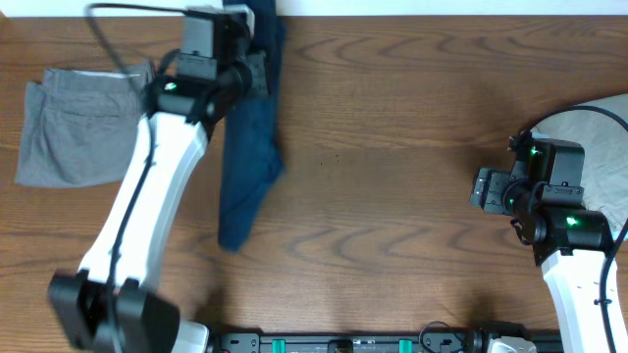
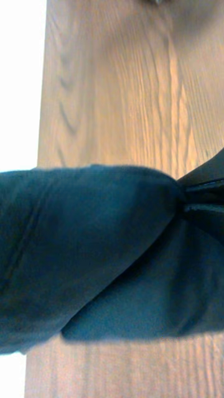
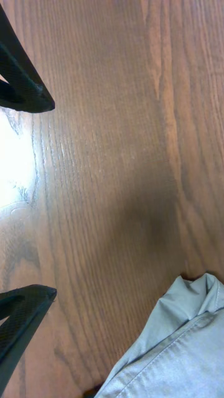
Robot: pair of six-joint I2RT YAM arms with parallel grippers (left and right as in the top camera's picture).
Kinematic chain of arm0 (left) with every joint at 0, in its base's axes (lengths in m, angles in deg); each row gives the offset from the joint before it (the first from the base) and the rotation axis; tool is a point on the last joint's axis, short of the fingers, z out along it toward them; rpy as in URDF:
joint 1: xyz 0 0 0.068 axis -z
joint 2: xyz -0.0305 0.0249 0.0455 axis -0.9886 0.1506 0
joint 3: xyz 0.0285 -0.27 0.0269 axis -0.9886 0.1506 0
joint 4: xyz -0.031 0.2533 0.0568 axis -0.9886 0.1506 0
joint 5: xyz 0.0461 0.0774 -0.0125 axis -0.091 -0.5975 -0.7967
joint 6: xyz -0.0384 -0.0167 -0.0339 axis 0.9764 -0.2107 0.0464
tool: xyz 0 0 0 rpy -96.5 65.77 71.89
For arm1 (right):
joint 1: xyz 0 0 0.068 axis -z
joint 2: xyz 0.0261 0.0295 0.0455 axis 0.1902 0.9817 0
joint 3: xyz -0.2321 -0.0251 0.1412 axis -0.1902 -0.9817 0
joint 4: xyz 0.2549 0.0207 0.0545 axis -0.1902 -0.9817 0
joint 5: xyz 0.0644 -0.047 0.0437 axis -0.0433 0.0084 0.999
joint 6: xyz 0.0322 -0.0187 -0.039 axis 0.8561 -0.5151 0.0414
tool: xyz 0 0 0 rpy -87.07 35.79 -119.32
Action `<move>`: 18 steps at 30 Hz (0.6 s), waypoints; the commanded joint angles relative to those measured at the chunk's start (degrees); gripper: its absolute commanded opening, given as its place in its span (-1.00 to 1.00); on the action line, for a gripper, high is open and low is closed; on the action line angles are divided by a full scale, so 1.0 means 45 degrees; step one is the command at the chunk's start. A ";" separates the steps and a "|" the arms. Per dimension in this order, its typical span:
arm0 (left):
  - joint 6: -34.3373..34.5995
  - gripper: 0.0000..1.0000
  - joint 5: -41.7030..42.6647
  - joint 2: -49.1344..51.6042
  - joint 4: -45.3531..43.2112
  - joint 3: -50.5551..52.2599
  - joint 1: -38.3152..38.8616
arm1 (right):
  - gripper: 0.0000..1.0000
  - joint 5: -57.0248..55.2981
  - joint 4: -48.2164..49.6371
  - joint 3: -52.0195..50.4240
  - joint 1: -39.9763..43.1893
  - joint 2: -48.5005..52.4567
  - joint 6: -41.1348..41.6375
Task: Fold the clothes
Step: 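Lay the shorts flat on the table and release the left gripper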
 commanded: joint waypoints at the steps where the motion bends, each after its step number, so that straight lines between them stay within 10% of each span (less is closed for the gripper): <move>1: 0.0656 -0.87 0.1078 0.0155 0.0699 0.0000 0.0554 | 0.72 -0.0126 0.0053 0.0248 -0.0102 0.0000 0.0155; 9: 0.1719 -0.88 0.1744 0.1583 0.2254 0.0486 0.3220 | 0.73 -0.0131 0.0058 0.0248 -0.0102 0.0000 0.0155; 11: 0.1127 -0.56 0.1783 0.1846 0.2273 0.0481 0.4041 | 0.73 -0.0131 0.0068 0.0248 -0.0102 0.0000 0.0155; 18: 0.0049 -0.42 0.0389 0.0840 0.2229 0.0073 0.4036 | 0.79 -0.0107 0.0199 0.0248 -0.0102 0.0000 0.0155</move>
